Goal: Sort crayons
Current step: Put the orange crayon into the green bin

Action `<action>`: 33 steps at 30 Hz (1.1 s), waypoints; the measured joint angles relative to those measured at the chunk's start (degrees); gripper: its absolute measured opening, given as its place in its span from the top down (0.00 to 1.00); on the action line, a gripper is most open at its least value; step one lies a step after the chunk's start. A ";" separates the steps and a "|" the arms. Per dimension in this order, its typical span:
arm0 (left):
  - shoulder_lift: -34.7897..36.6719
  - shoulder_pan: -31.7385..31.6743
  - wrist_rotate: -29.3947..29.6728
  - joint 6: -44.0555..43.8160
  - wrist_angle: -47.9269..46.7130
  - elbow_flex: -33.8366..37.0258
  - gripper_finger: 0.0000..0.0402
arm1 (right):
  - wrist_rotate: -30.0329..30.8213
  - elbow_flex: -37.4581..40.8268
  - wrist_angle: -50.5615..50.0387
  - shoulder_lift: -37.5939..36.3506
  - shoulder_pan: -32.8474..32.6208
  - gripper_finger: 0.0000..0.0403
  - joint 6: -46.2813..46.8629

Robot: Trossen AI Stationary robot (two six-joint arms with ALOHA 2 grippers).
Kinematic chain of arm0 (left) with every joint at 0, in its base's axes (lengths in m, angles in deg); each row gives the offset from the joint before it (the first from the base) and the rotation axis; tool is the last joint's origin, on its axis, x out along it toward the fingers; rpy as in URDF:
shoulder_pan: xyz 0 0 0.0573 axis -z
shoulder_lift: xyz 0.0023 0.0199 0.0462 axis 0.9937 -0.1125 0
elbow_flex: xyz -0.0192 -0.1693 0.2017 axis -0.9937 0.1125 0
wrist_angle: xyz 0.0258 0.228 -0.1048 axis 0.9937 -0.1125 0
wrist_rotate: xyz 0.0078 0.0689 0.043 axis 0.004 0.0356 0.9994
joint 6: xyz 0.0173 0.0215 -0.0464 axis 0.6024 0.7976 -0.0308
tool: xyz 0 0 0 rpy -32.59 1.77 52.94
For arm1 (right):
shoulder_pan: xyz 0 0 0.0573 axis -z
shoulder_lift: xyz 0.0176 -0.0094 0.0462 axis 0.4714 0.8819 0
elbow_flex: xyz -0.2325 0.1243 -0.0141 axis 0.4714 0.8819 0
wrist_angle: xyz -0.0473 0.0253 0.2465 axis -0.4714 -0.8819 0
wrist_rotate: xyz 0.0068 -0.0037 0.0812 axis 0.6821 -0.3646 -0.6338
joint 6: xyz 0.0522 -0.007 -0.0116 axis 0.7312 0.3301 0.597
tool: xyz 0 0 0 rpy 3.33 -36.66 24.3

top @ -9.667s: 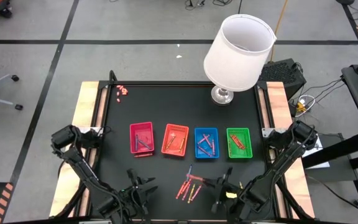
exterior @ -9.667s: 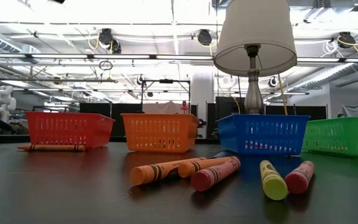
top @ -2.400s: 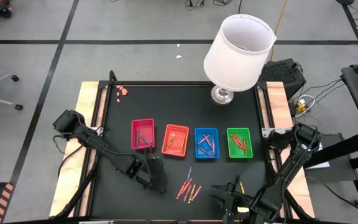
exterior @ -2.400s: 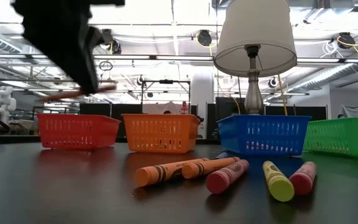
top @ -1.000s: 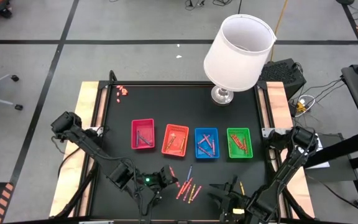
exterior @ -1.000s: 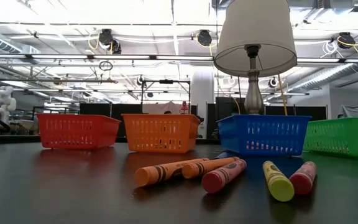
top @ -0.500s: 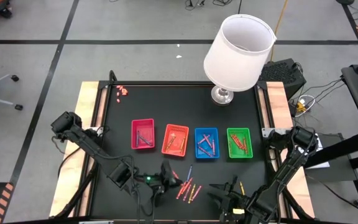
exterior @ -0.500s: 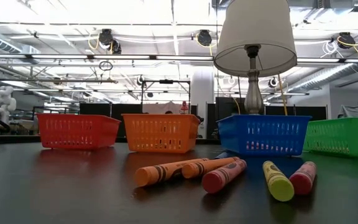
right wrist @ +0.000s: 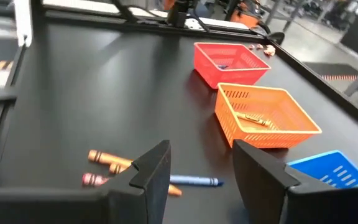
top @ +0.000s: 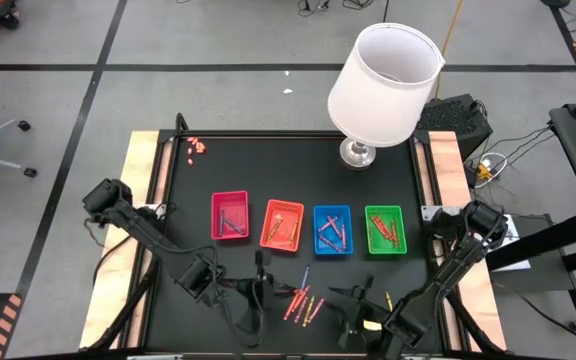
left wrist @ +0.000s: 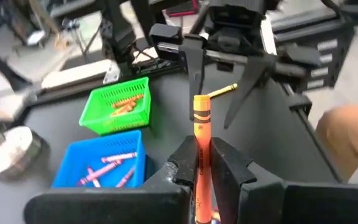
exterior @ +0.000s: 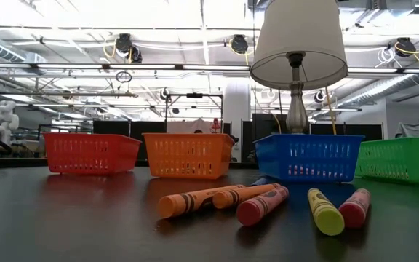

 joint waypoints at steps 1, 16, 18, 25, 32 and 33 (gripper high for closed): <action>0.00 -0.24 0.01 -2.12 0.00 0.00 0.92 | 0.05 0.00 0.81 0.17 0.66 0.61 0.55; 0.00 -1.36 -3.35 -5.09 5.46 0.00 0.92 | 4.50 -0.02 22.48 6.23 5.48 0.61 -15.73; 0.00 -1.02 -4.83 -1.40 10.08 0.00 0.92 | 4.23 0.00 27.02 6.23 5.44 0.61 -20.59; 0.00 0.33 -7.33 7.39 19.81 -0.02 0.92 | 2.69 -0.02 44.40 6.23 5.41 0.61 -38.60; 0.00 1.11 -8.35 8.77 21.23 -0.02 0.92 | 0.94 -0.02 58.64 5.82 5.41 0.61 -52.34; 0.00 1.12 -8.45 9.16 21.22 -0.02 0.92 | -0.01 -0.02 60.40 5.79 5.45 0.61 -53.69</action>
